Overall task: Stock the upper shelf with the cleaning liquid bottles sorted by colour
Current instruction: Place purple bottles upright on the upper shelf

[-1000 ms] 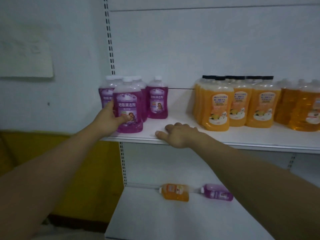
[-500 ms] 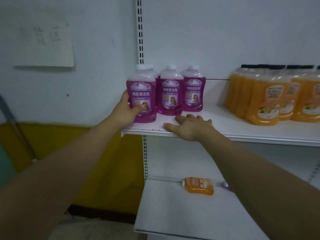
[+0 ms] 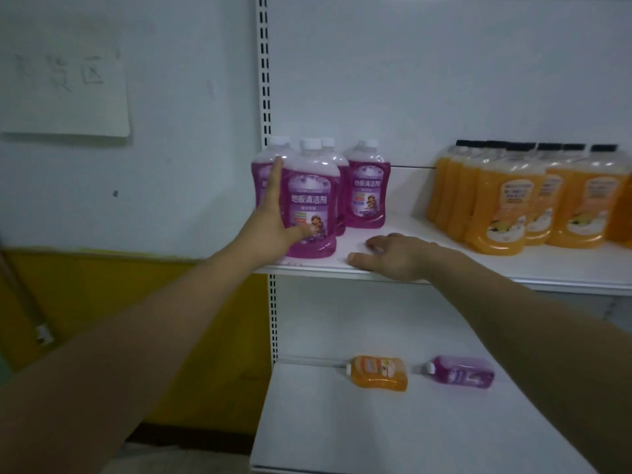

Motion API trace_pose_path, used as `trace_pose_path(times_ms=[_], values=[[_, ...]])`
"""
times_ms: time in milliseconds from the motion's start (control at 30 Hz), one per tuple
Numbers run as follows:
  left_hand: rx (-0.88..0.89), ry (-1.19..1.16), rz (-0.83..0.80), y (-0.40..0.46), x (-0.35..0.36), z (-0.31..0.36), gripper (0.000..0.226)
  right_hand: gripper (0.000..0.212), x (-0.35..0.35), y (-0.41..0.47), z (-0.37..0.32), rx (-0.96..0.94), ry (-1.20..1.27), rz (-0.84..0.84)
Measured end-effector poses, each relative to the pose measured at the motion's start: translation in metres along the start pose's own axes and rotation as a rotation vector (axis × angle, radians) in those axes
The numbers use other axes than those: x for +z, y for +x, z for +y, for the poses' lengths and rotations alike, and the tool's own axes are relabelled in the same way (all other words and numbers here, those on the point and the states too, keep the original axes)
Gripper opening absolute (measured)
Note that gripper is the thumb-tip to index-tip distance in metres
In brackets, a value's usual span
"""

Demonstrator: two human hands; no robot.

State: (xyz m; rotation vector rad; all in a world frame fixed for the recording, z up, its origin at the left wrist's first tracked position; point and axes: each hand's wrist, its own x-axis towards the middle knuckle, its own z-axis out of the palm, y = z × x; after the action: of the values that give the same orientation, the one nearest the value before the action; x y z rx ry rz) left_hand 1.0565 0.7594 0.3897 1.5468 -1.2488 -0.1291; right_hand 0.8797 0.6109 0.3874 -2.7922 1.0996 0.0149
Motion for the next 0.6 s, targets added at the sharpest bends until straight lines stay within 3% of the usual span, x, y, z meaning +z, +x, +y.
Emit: trace_pose_path(times_ms=[133,233,400,600], values=[[0.148,0.342,0.048,0.010,0.027,0.025,0.114,0.099,-0.009,-0.011,0.037,0.053,-0.020,-0.050],[0.233,0.459,0.018,0.021,0.042,0.038,0.115,0.111,-0.003,-0.014,0.060,0.064,-0.054,0.008],[0.289,0.819,0.030,0.049,0.064,0.034,0.111,0.100,0.010,-0.018,0.066,0.026,-0.095,0.122],[0.286,0.990,0.058,0.075,0.081,0.024,0.110,0.096,0.010,-0.021,0.066,0.010,-0.079,0.139]])
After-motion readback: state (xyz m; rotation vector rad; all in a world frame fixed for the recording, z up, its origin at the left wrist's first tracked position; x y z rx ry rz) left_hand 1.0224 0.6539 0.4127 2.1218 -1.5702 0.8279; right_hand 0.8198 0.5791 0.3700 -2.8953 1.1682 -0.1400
